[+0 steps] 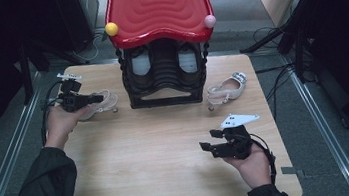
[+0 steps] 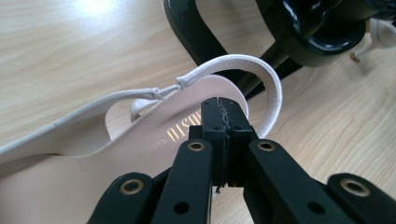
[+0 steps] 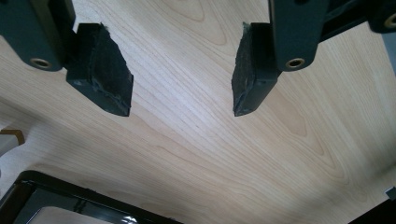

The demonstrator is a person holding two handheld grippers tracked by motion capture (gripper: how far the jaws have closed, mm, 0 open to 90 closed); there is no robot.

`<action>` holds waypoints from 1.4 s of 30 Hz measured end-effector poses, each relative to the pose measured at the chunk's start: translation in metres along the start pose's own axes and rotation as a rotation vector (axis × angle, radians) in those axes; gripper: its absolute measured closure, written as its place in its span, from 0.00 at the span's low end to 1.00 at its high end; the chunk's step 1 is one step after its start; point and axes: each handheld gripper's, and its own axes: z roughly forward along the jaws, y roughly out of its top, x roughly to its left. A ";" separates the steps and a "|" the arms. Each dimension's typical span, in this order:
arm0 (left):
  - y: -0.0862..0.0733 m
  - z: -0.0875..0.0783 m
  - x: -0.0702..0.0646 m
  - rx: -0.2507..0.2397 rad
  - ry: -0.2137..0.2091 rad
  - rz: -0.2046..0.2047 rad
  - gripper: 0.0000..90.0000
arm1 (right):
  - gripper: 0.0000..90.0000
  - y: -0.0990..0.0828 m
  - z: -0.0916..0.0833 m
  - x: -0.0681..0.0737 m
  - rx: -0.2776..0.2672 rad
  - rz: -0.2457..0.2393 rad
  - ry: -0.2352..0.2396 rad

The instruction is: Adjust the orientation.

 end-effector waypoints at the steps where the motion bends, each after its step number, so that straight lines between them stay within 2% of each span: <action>1: -0.001 0.001 -0.001 0.000 0.000 -0.002 1.00 | 0.44 0.000 0.000 0.000 0.000 0.000 0.000; 7: -0.011 0.004 0.000 0.041 0.004 0.001 1.00 | 0.43 0.003 0.002 0.000 -0.004 0.002 0.007; 11: -0.018 0.001 0.001 0.032 -0.001 -0.017 1.00 | 0.43 0.005 0.005 0.001 -0.002 -0.005 0.018; 24: -0.031 -0.011 0.002 0.052 -0.004 -0.040 1.00 | 0.43 0.014 0.015 0.004 0.000 -0.024 0.043; 26: -0.032 -0.013 0.003 0.054 0.015 -0.036 1.00 | 0.43 0.015 0.017 0.004 -0.003 -0.022 0.050; 29: -0.035 -0.017 0.006 0.052 0.016 -0.047 1.00 | 0.43 0.017 0.020 0.005 -0.016 -0.008 0.066; 42: -0.046 -0.029 0.014 0.065 0.037 -0.064 1.00 | 0.43 0.022 0.031 0.006 -0.008 -0.024 0.089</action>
